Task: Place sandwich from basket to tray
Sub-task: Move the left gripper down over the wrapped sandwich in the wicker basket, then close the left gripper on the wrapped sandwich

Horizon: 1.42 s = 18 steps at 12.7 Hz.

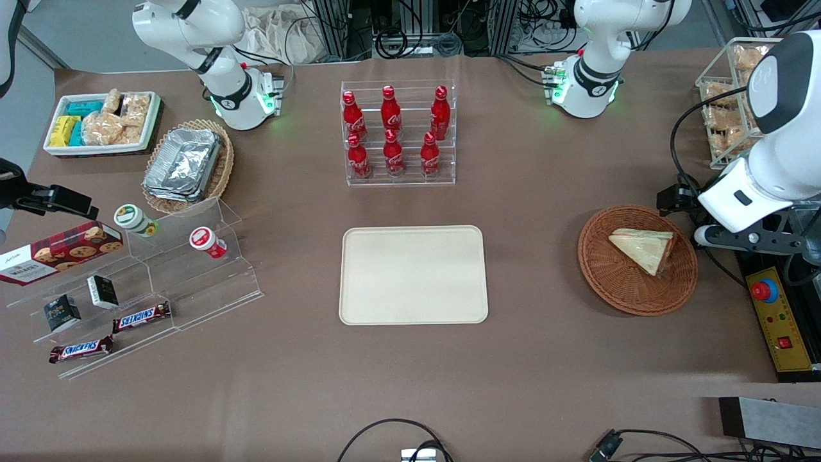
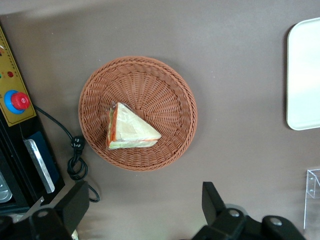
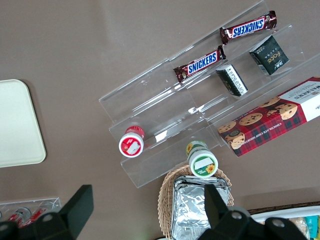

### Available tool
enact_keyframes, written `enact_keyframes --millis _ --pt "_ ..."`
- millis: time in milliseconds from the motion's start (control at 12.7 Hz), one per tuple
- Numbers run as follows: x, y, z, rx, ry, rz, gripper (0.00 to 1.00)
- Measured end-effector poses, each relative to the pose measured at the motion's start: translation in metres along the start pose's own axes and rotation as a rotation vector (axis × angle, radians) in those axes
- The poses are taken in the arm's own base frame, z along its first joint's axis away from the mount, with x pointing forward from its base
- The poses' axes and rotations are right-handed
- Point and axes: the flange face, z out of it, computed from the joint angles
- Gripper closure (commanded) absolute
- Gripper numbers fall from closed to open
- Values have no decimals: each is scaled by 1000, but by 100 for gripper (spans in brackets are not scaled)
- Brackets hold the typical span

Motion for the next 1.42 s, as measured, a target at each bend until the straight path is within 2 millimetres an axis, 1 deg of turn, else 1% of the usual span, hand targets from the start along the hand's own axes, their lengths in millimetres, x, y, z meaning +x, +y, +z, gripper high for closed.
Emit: enact_keyframes --millis 395,553,632,789,947,1105,1342,1421 --pt "5 -1 5 -1 -9 -1 0" --pt "7 -5 14 -4 -37 -17 0" --pt "6 -15 21 -8 -52 -67 0" --pt "5 -38 39 -12 -85 -259 0" --pt "6 -49 71 -12 -74 -397 0" --pt "1 -64 113 -14 -33 -473 0" --pt "-24 -103 171 -29 22 -567 0" --pt "-30 -111 190 -45 52 -611 0"
